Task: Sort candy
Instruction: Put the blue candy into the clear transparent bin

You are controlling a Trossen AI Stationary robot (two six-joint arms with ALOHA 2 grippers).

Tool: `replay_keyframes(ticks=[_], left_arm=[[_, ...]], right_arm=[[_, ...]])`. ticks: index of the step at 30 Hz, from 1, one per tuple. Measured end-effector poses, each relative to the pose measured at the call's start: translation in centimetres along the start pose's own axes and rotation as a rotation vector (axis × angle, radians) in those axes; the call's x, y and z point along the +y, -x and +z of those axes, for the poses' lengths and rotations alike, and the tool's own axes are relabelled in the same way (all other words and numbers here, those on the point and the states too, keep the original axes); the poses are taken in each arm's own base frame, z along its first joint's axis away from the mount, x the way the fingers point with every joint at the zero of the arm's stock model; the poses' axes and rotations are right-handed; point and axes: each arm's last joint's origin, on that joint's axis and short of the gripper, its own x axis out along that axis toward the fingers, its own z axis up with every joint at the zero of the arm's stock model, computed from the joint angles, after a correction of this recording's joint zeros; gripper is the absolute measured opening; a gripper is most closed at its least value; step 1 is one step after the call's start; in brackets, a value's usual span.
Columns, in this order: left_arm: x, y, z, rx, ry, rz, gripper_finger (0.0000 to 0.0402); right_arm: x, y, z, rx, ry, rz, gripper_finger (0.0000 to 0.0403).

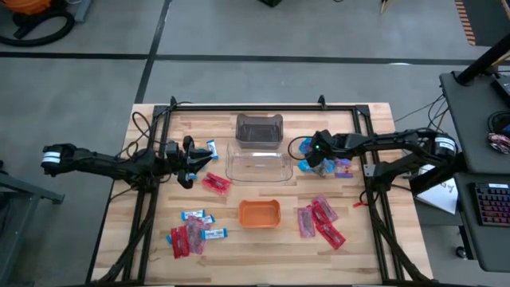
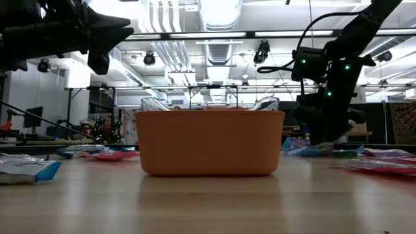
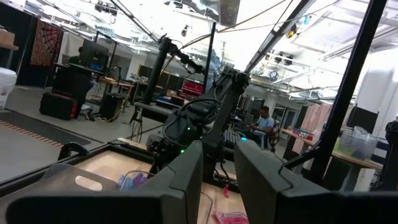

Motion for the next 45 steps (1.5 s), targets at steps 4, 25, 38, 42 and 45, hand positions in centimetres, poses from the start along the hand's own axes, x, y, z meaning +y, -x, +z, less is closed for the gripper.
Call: replay_keyframes(ticks=[4, 25, 38, 42, 45], left_arm=[[0.0, 0.0, -0.1, 0.006, -0.001, 0.002, 0.0077], [0.1, -0.2, -0.6, 0.036, 0.036, 0.011, 0.0077], [0.1, -0.2, -0.6, 0.036, 0.036, 0.011, 0.0077], [0.1, -0.2, -0.6, 0.036, 0.036, 0.011, 0.0077], [0.1, -0.2, -0.6, 0.036, 0.036, 0.011, 0.0077]], right_arm=[[0.0, 0.0, 0.0, -0.003, 0.005, 0.002, 0.0159], [-0.5, 3.4, 0.6, -0.145, 0.023, 0.089, 0.0009], [-0.2, 8.2, 0.0, -0.438, 0.094, 0.124, 0.0008], [0.5, 9.7, 0.0, -0.533, 0.122, 0.215, 0.0008], [1.2, 10.7, 0.2, -0.617, 0.153, 0.286, 0.0008]])
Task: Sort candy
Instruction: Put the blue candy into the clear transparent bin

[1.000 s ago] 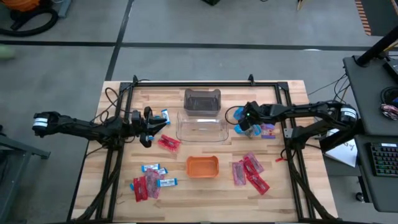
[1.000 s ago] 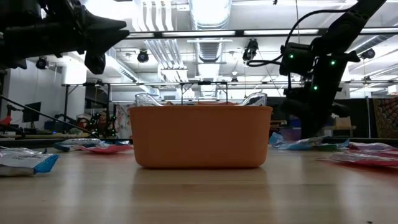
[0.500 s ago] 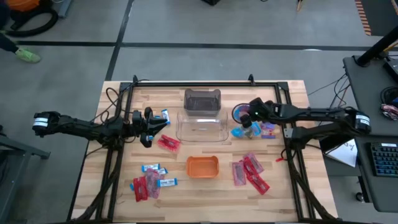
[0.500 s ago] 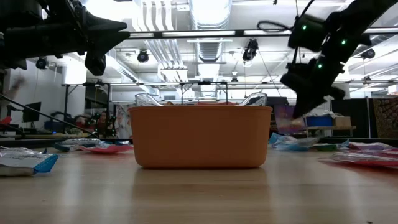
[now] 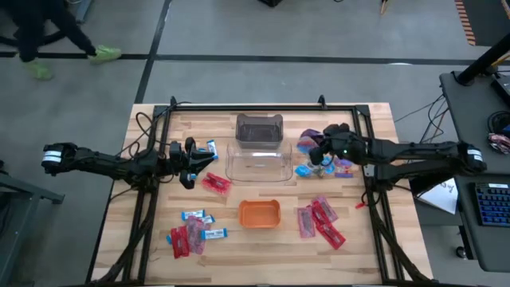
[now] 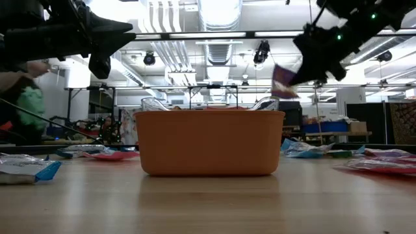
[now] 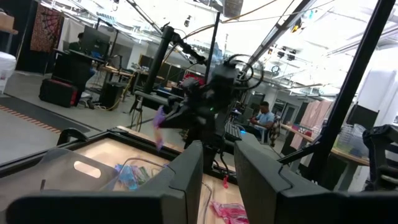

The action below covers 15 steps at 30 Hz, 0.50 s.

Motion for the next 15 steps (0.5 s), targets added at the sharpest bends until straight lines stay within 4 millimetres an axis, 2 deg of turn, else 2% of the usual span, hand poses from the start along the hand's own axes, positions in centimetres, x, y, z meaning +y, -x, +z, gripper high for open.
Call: replay_keyframes(ticks=[10, 15], left_arm=[[0.0, 0.0, 0.1, -0.010, 0.009, 0.002, 0.0077], [-0.1, 0.0, 0.3, -0.034, 0.012, -0.001, 0.0077]], right_arm=[[2.5, 0.9, 2.1, -0.251, 0.033, 0.168, 0.0008], [3.8, 1.1, 2.3, -0.305, 0.053, 0.233, 0.0008]])
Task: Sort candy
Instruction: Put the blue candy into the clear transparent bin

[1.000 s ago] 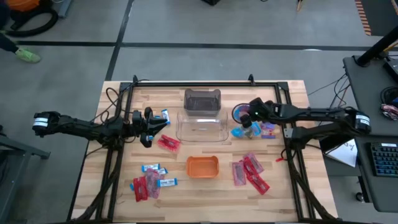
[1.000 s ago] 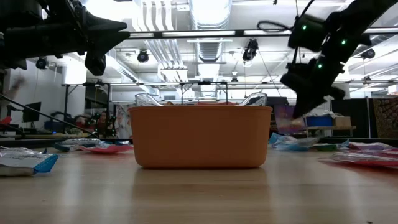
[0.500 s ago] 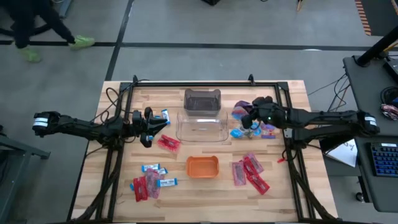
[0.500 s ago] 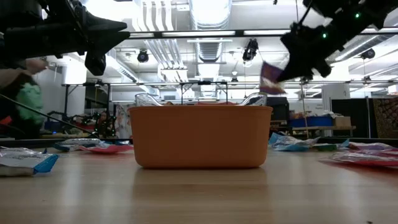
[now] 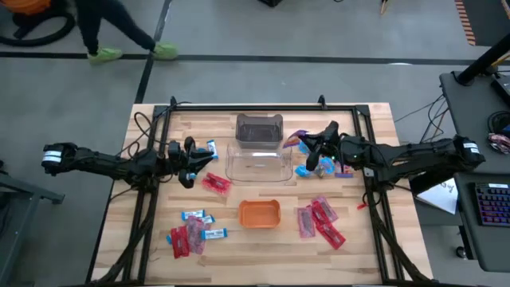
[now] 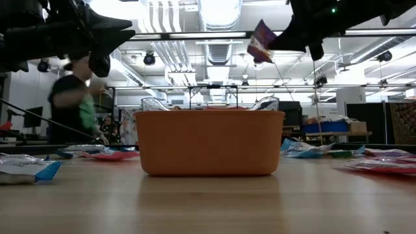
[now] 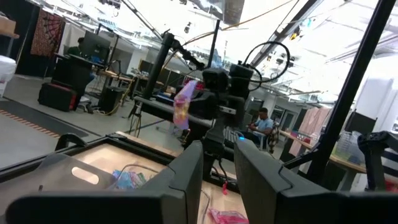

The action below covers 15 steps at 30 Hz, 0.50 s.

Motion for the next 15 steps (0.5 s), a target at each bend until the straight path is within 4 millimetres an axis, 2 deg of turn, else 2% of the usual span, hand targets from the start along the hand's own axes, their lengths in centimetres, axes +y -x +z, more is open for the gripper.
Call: replay_keyframes(ticks=[7, 15], left_arm=[[-0.1, 0.0, 0.2, -0.021, 0.003, -0.006, 0.0077], [-0.2, 0.0, 0.5, -0.054, 0.045, -0.019, 0.0077]], right_arm=[[2.6, -1.0, -0.7, -0.057, 0.046, 0.096, 0.0008], [5.0, -2.5, -2.7, -0.063, 0.059, 0.158, 0.0008]])
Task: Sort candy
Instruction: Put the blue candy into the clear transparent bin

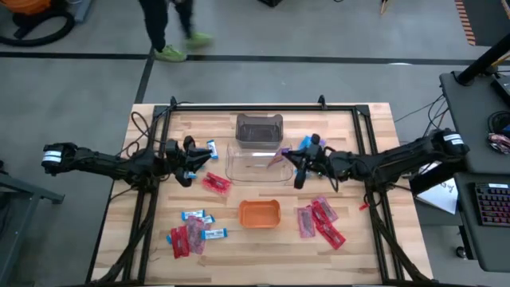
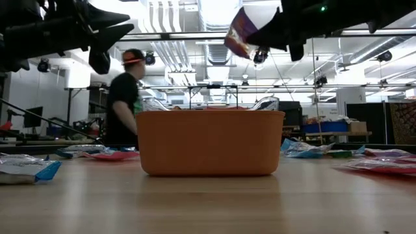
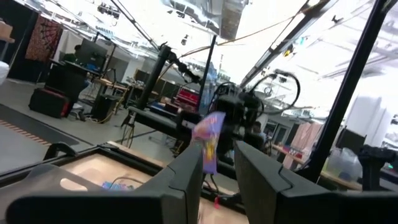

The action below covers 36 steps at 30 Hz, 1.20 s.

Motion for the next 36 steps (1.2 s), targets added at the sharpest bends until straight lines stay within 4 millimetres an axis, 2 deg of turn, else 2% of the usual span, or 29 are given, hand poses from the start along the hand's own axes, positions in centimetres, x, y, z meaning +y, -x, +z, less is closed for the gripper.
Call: replay_keyframes(ticks=[7, 21, 28, 32, 36], left_arm=[[-0.1, 0.0, 0.0, 0.006, -0.006, -0.038, 0.0077], [-0.2, 0.0, 0.0, 0.021, -0.001, -0.068, 0.0077], [-0.3, 0.0, -0.2, 0.050, -0.004, -0.106, 0.0077], [0.0, 0.1, -0.9, 0.122, 0.004, -0.079, 0.0077], [0.2, 0.2, -1.5, 0.184, 0.043, -0.050, 0.0077]], right_arm=[[1.7, -1.6, -1.7, 0.069, 0.003, 0.024, 0.0008], [4.1, -5.7, -2.1, 0.107, 0.168, 0.026, 0.0009], [4.1, -6.2, -2.6, 0.125, 0.225, -0.032, 0.0009], [3.7, -6.1, -3.2, 0.172, 0.265, -0.117, 0.0009], [3.6, -6.1, -3.4, 0.191, 0.277, -0.126, 0.0009]])
